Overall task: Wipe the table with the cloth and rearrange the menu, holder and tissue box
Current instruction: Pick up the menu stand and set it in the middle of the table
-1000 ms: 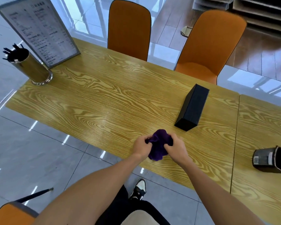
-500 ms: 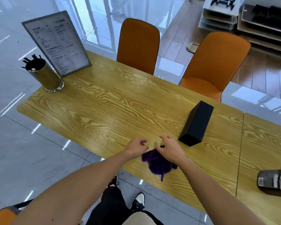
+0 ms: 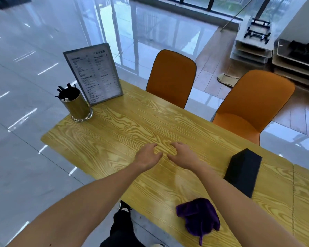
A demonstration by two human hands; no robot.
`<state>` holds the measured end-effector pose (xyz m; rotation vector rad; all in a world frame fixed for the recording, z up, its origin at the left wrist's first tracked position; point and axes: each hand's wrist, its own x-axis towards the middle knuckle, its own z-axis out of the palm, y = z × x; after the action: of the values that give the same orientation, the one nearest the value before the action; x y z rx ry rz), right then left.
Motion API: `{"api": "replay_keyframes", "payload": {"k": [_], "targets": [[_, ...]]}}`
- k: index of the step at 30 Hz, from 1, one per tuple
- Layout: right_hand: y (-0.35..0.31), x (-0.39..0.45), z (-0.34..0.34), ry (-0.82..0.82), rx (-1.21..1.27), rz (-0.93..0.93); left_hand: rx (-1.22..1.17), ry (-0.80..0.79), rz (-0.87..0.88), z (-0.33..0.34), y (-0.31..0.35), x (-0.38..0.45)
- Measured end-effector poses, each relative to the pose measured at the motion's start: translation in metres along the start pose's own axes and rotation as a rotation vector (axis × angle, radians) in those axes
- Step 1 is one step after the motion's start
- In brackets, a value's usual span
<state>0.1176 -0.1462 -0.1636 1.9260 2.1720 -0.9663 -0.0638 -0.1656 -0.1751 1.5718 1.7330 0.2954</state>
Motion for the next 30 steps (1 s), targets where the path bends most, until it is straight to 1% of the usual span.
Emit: {"api": "replay_keyframes", "payload": {"k": [4, 12, 16, 18, 22, 25, 27, 30], "targets": [[-0.041, 0.037, -0.027, 0.019, -0.001, -0.020, 0.016, 0.123, 0.001, -0.055, -0.009, 0.032], [-0.124, 0.120, -0.072, 0.049, -0.003, -0.078, -0.024, 0.277, -0.032, -0.159, -0.034, 0.097], [-0.165, 0.161, -0.090, 0.059, 0.024, -0.118, -0.086, 0.383, -0.040, -0.207, -0.046, 0.128], [-0.186, 0.182, -0.098, 0.064, 0.055, -0.138, -0.154, 0.429, -0.055, -0.230, -0.052, 0.144], [-0.226, 0.227, -0.115, 0.104, 0.079, -0.171, -0.262, 0.503, -0.047, -0.271, -0.068, 0.176], [-0.254, 0.260, -0.124, 0.128, 0.138, -0.190, -0.285, 0.618, -0.022, -0.299, -0.081, 0.197], [-0.273, 0.285, -0.128, 0.120, 0.177, -0.195, -0.283, 0.703, -0.052, -0.316, -0.093, 0.214], [-0.291, 0.310, -0.133, 0.134, 0.242, -0.187, -0.299, 0.769, -0.103, -0.331, -0.103, 0.226]]}}
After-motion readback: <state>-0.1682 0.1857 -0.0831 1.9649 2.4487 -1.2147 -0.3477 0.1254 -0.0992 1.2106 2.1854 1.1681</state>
